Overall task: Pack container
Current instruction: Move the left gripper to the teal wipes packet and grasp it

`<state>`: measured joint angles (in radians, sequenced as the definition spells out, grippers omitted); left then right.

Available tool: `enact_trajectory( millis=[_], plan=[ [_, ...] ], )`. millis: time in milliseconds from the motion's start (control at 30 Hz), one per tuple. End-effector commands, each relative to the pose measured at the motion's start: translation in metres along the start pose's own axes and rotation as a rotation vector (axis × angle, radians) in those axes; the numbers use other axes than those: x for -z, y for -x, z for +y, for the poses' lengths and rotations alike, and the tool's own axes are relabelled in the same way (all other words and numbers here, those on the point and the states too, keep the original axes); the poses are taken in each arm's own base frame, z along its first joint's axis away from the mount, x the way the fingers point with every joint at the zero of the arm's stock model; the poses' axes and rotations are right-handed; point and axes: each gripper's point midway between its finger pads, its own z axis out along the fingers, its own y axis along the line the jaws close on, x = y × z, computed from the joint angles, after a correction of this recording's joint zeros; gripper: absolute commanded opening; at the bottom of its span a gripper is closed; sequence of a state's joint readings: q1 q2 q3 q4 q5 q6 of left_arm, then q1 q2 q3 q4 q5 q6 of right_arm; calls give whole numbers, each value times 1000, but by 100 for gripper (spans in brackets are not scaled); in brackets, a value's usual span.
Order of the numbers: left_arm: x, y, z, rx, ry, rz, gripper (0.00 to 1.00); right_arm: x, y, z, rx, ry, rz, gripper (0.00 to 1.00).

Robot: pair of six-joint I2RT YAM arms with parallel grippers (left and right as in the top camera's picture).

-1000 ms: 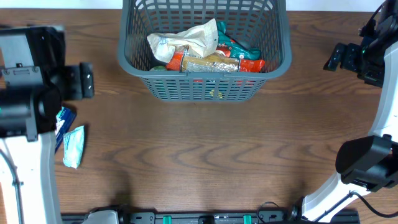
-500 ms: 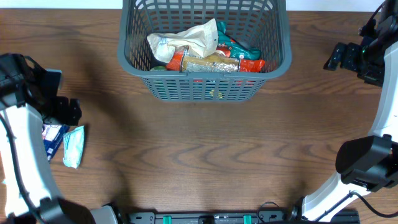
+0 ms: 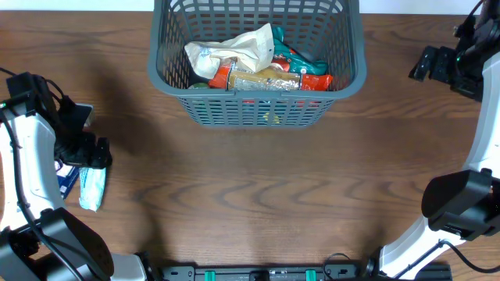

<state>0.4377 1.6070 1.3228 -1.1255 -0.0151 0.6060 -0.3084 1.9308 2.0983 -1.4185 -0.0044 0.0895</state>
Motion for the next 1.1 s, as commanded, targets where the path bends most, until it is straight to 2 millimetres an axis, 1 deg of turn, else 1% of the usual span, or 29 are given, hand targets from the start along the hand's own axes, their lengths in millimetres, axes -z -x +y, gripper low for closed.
enact_trajectory(
  millis=[0, 67, 167, 300, 467, 867, 1033, 1067],
  plan=[
    [-9, -15, -4, 25, -7, 52, 99, 5, 5, -3, 11, -8, -32, 99],
    [-17, -25, -8, 40, -25, 82, 99, 5, 7, -3, 11, -7, -40, 99],
    [-29, -33, -11, 74, -40, 101, 99, 5, 7, -3, 11, -7, -41, 99],
    [-43, -36, -16, 109, -78, 84, 99, 5, 7, -3, 11, -7, -42, 99],
    [-60, -41, -16, 130, -76, 79, 99, 5, 7, -3, 10, -6, -42, 99],
    [-98, -40, -4, 177, -23, -6, 99, 5, 2, -3, 3, -8, -21, 99],
    [-111, -33, 0, 186, 7, -62, 99, 5, 1, -3, 3, -8, -18, 99],
    [-113, -32, -1, 189, 7, -73, 97, 5, 1, -4, 2, -8, -16, 99]
  ],
)
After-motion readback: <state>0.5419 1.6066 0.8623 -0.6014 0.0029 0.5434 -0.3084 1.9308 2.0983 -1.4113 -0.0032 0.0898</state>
